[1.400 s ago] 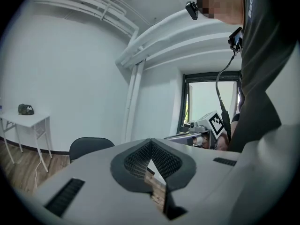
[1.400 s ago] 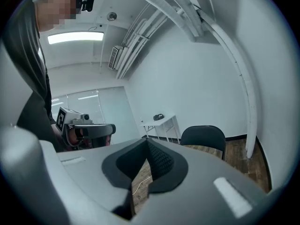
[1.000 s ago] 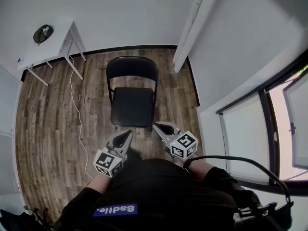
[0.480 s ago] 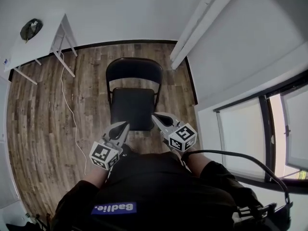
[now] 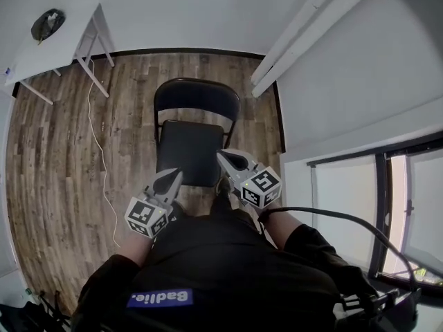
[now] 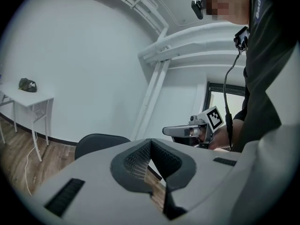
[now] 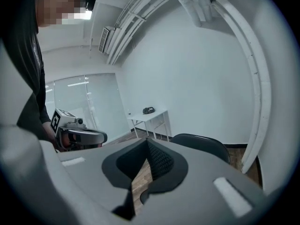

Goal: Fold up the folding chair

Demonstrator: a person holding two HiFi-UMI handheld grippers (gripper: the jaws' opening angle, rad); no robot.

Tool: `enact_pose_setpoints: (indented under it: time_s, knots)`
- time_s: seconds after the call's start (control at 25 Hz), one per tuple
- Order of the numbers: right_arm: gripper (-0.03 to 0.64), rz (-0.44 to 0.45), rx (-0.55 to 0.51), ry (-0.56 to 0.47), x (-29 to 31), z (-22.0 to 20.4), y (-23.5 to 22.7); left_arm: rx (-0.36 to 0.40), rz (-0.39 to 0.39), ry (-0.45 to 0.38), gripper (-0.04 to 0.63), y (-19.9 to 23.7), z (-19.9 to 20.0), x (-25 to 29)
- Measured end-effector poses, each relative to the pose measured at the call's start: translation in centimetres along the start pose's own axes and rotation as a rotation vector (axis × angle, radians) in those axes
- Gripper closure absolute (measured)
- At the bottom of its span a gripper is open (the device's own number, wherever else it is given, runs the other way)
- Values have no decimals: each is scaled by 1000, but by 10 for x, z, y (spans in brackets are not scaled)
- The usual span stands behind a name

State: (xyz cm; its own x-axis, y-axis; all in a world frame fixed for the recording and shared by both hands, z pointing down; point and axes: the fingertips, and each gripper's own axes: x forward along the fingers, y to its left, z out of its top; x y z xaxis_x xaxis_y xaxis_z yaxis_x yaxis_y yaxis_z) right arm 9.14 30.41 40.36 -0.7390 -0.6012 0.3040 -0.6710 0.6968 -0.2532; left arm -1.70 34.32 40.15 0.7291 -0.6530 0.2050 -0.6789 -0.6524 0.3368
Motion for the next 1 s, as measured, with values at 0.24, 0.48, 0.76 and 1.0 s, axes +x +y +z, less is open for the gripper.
enact_pose_setpoints:
  time_s: [0.24, 0.48, 0.76, 1.0]
  knots:
    - [615, 112, -34, 42, 9, 4, -47, -145, 113, -32, 592, 11, -4, 39]
    - [615, 221, -59, 88, 23, 7, -113, -294, 225, -106, 592, 23, -15, 92]
    - [615, 290, -129, 142, 51, -1, -137, -400, 291, -198, 592, 39, -47, 98]
    - [615, 276, -150, 175, 89, -10, -141, -489, 341, -209, 592, 73, -92, 77]
